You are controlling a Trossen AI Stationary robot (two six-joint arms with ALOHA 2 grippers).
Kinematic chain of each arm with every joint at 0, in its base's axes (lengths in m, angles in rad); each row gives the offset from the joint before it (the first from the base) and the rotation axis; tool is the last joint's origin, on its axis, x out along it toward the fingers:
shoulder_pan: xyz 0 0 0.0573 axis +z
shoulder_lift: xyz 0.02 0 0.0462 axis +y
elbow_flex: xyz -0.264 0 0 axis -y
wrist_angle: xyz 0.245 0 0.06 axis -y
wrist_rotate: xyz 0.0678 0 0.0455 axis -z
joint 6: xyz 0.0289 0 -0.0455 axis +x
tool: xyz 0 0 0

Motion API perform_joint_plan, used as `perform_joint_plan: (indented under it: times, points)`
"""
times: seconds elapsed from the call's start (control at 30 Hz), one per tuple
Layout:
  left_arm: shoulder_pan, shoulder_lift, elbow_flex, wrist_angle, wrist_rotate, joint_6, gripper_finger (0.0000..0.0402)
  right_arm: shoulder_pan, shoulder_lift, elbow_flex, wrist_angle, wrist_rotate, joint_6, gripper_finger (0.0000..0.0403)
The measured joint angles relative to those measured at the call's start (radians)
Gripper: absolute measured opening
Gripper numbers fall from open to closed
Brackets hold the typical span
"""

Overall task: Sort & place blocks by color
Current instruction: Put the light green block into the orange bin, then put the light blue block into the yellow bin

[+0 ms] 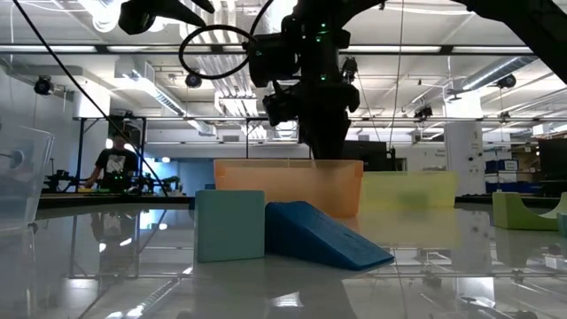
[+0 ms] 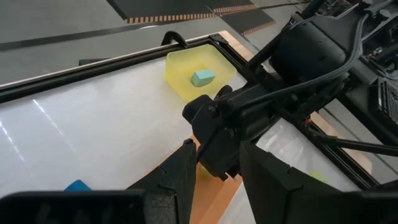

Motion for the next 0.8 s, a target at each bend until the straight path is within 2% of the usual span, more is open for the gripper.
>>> perform_joint_plan:
  times: [0.27,0.53,0.7,0.8]
  points:
    - [0.003,0.0,0.0,0.0,0.0,0.001,0.0107,-0.002,-0.093,0.0,-0.009,0.0,0.092,0.0179]
    - [0.038,0.0,-0.011,-0.006,0.011,0.002,0.0107,-0.002,-0.263,-0.004,-0.006,0.0,0.214,0.018]
    - [0.067,0.004,-0.012,-0.003,0.014,0.002,0.0107,-0.002,-0.378,-0.015,-0.011,-0.002,0.358,0.018]
    - [0.086,0.006,-0.014,-0.003,0.015,0.002,0.0107,-0.002,-0.432,-0.02,-0.014,-0.007,0.516,0.018]
